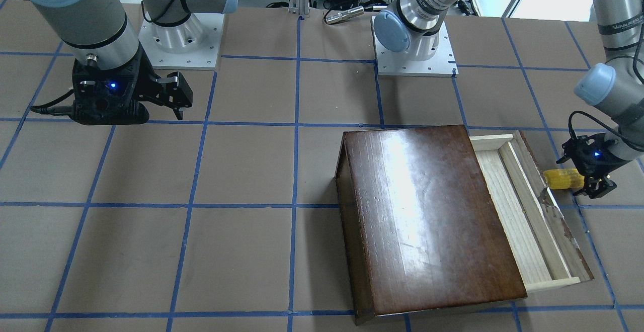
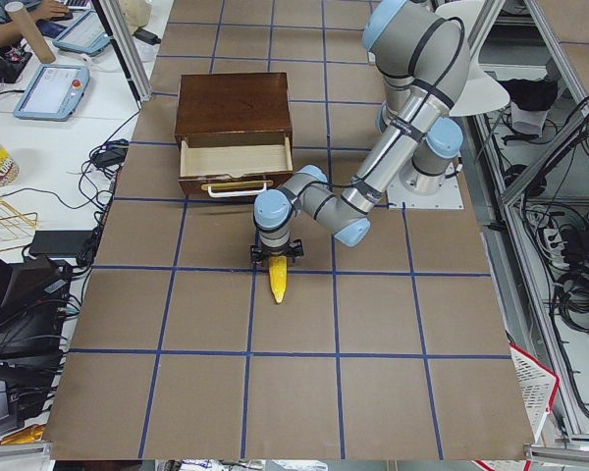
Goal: Open drawer and put corn inside
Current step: 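Close the left gripper on the corn cob's tip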
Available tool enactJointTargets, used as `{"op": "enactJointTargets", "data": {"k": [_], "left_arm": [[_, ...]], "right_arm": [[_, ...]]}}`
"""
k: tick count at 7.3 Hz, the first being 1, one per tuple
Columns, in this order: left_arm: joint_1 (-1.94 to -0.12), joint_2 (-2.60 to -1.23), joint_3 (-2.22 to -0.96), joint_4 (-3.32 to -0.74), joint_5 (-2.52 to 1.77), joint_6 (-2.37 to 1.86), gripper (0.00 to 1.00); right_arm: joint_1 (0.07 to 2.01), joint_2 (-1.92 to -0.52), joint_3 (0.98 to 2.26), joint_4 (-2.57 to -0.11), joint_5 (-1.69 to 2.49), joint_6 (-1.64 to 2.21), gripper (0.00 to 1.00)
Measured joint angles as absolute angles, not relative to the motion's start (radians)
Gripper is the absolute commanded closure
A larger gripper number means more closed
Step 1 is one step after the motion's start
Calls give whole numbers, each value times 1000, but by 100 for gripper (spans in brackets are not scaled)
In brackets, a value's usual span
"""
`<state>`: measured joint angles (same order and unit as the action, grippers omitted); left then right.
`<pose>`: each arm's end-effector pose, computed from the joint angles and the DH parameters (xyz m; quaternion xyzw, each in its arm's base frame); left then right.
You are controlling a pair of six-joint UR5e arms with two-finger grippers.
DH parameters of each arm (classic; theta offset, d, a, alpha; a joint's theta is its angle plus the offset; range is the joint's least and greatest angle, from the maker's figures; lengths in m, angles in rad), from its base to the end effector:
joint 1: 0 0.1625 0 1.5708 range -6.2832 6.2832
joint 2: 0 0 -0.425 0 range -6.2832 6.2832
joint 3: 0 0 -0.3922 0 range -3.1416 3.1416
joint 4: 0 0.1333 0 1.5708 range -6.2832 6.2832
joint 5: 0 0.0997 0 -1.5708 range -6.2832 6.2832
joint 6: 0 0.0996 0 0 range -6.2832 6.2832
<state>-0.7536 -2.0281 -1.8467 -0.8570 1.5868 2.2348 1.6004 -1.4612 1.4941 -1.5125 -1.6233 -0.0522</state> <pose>0.3305 -0.4907 0.1798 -0.6509 -0.7590 -0.0084 0.0093 0.1437 -0.5247 0.4639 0.0420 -0.9977 -0.0459 0.0257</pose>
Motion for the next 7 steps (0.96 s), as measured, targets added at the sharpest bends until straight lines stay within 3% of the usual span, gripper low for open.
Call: {"op": "enactJointTargets", "data": {"k": [2, 3, 5, 7], "left_arm": [[-751, -2040, -1846, -850, 1575, 2235, 44], [-750, -2042, -1844, -849, 1573, 2235, 80], [-751, -2042, -1846, -844, 1572, 2235, 99], [-750, -2039, -1847, -837, 1573, 2235, 100]], "right_arm": [[1601, -1461, 1494, -1512, -1623, -52, 0], [1600, -1461, 1494, -1512, -1623, -52, 0], [1600, -1462, 1494, -1512, -1623, -52, 0], [1600, -1462, 1494, -1512, -1623, -52, 0]]}}
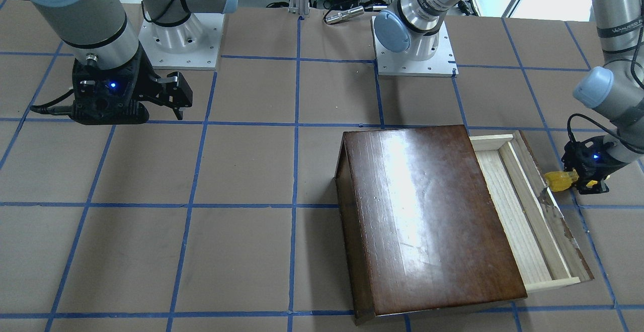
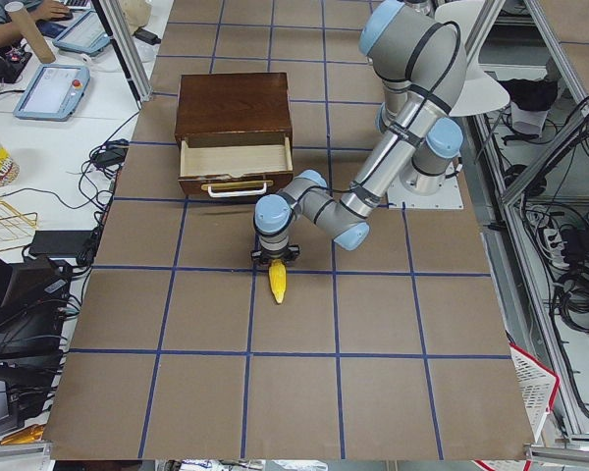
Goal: Open drawer and put corn inside
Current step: 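Close the left gripper on the corn cob's tip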
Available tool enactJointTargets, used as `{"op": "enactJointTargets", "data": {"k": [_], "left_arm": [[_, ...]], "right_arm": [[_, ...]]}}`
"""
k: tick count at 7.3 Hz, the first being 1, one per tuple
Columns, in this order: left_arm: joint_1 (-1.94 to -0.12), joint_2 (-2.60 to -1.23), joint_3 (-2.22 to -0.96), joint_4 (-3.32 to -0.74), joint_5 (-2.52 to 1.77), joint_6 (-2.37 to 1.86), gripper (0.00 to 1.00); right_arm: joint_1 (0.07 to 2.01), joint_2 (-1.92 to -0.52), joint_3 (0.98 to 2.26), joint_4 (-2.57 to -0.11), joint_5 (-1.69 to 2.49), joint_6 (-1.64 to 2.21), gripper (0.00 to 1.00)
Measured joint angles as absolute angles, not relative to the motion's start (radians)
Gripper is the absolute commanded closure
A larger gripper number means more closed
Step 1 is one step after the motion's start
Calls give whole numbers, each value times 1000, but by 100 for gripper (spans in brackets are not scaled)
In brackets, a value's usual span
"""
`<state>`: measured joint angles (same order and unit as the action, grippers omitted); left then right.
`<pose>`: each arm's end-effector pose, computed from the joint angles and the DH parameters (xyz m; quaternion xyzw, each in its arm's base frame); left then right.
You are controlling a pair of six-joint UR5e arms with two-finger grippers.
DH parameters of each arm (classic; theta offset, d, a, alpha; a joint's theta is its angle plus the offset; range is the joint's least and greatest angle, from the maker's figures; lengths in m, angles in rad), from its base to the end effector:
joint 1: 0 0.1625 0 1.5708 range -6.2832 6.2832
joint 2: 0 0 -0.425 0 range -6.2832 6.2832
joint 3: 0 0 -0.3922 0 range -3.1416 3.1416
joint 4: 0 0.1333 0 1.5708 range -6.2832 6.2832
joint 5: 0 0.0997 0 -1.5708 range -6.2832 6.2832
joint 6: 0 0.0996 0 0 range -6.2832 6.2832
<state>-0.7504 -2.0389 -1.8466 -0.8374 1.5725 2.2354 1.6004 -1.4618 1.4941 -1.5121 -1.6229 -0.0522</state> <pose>0.3327 -0.4922 0.1756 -0.6499 -0.7600 -0.0011 0.0052 0.1437 -0.5245 0.4642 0.0420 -0.9977 -0.0458 0.0255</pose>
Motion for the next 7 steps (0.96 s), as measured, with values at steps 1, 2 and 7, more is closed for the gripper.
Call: {"op": "enactJointTargets", "data": {"k": [1, 2, 7], "left_arm": [[-750, -2035, -1846, -837, 1570, 2236, 100], [-751, -2030, -1846, -836, 1567, 2234, 100], [-758, -1999, -1837, -844, 1543, 2231, 100]], "right_arm": [[1600, -1462, 1494, -1511, -1623, -52, 0], [1600, -1462, 1494, -1511, -1624, -52, 0], [1600, -1461, 1494, -1511, -1623, -52, 0]]}}
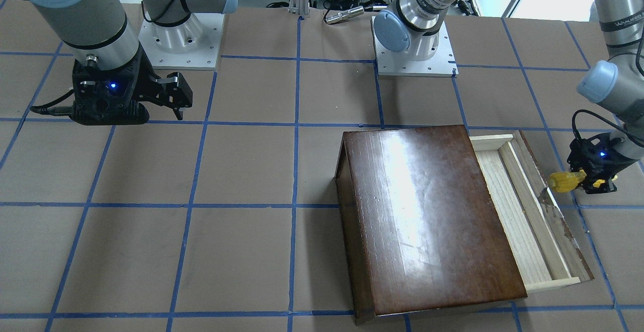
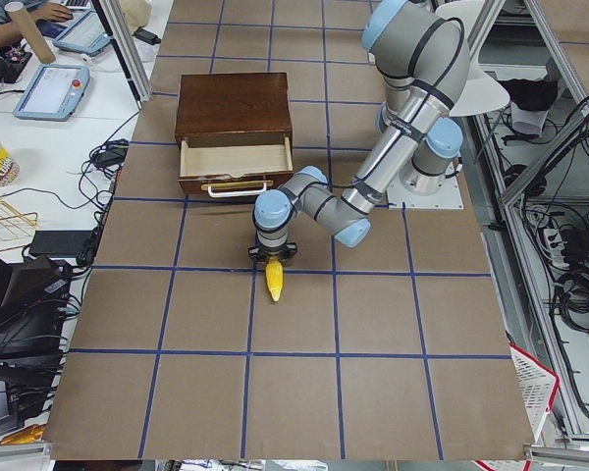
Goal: Open drawer and put corn inside
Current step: 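Lift the corn cob and carry it over the open drawer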
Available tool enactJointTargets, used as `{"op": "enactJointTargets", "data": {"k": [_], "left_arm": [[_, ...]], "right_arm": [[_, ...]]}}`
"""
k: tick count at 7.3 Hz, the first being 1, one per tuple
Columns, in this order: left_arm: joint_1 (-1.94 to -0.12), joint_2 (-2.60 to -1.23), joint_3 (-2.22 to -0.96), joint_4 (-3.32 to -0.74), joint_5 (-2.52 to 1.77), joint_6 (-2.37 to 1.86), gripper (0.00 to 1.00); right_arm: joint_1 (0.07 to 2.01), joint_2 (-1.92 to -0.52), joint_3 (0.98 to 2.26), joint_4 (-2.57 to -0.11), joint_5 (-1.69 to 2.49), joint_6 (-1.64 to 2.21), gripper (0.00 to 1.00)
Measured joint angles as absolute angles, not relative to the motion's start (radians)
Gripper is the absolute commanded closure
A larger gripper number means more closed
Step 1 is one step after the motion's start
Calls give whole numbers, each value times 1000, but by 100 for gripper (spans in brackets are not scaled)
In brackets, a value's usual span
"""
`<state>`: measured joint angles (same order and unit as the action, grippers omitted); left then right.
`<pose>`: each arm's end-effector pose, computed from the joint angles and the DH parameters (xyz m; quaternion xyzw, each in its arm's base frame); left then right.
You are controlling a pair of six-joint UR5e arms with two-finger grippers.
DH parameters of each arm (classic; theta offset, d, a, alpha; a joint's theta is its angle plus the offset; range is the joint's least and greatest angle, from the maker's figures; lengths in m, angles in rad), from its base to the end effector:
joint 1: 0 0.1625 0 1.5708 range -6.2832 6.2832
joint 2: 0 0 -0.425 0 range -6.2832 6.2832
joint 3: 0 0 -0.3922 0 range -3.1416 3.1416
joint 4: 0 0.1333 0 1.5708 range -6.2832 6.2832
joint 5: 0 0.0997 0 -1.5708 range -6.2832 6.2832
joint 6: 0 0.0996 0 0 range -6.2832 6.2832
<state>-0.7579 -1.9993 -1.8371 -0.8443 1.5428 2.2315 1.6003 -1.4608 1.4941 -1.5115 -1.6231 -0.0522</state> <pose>0.3282 -0.4980 0.2016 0.6513 0.7585 -0.0147 0.0151 0.1436 -0.5247 0.4636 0.0420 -0.9977 -0.0466 0.0256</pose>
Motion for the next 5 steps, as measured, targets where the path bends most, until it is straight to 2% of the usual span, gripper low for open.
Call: {"op": "enactJointTargets", "data": {"k": [5], "left_arm": [[-804, -1851, -1757, -998, 1570, 2040, 100]], "right_arm": [[1600, -1461, 1494, -1512, -1623, -52, 0]]}}
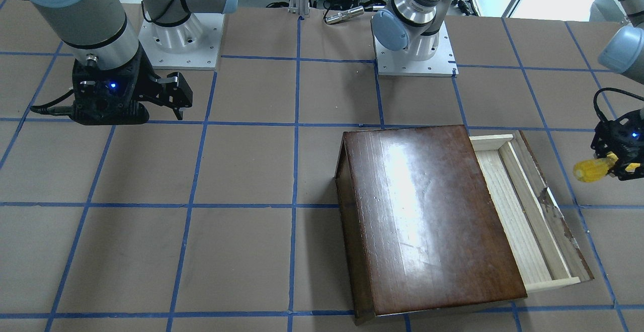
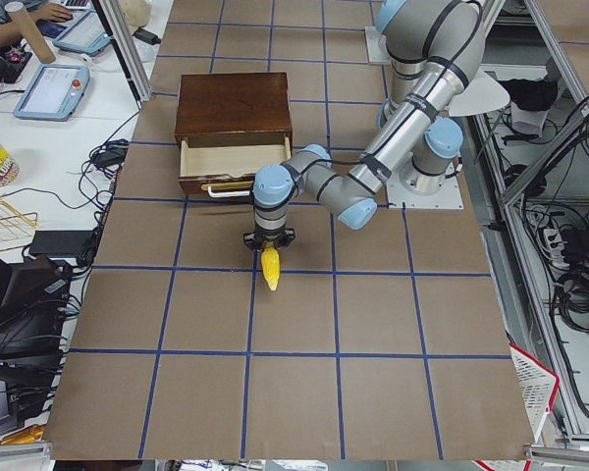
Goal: Open drawer and put corn inside
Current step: 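Lift the corn cob and carry it over the open drawer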
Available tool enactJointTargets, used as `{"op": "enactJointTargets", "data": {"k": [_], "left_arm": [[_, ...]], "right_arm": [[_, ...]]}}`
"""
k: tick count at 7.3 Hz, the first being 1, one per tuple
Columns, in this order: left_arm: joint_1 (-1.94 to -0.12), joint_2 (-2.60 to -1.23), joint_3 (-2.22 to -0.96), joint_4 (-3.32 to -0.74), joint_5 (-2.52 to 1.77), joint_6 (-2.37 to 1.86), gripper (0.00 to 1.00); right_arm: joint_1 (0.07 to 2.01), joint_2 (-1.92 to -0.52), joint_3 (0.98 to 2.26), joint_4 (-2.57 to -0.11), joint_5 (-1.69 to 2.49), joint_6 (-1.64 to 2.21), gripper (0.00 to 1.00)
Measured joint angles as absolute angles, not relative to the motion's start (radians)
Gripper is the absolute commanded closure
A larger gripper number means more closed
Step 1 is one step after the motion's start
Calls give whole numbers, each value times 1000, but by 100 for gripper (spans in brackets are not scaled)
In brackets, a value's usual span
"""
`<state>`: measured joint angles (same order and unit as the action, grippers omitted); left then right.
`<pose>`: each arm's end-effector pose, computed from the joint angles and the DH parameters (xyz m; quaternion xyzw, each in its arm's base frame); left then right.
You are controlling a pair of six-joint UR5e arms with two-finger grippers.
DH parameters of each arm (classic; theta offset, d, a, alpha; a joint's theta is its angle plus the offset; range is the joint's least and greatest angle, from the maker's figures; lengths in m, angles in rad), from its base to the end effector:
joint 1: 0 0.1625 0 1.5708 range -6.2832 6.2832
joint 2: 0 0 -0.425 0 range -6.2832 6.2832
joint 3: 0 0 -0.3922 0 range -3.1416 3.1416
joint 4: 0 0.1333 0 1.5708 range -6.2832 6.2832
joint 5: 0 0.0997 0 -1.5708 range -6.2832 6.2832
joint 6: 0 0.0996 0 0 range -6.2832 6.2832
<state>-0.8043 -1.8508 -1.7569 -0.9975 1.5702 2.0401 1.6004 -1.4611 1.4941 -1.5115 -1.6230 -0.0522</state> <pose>0.3046 -0.5086 0.3063 0.5938 0.8028 -0.0092 0.0528 0.1437 -0.5246 0.4638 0.0420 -0.9977 -0.0464 0.0256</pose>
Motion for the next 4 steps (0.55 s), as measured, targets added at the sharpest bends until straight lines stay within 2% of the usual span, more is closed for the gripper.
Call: {"op": "enactJointTargets", "data": {"k": [4], "left_arm": [[-927, -1789, -1578, -1253, 1534, 1485, 100]], "right_arm": [[1600, -1461, 1494, -1511, -1623, -52, 0]]}}
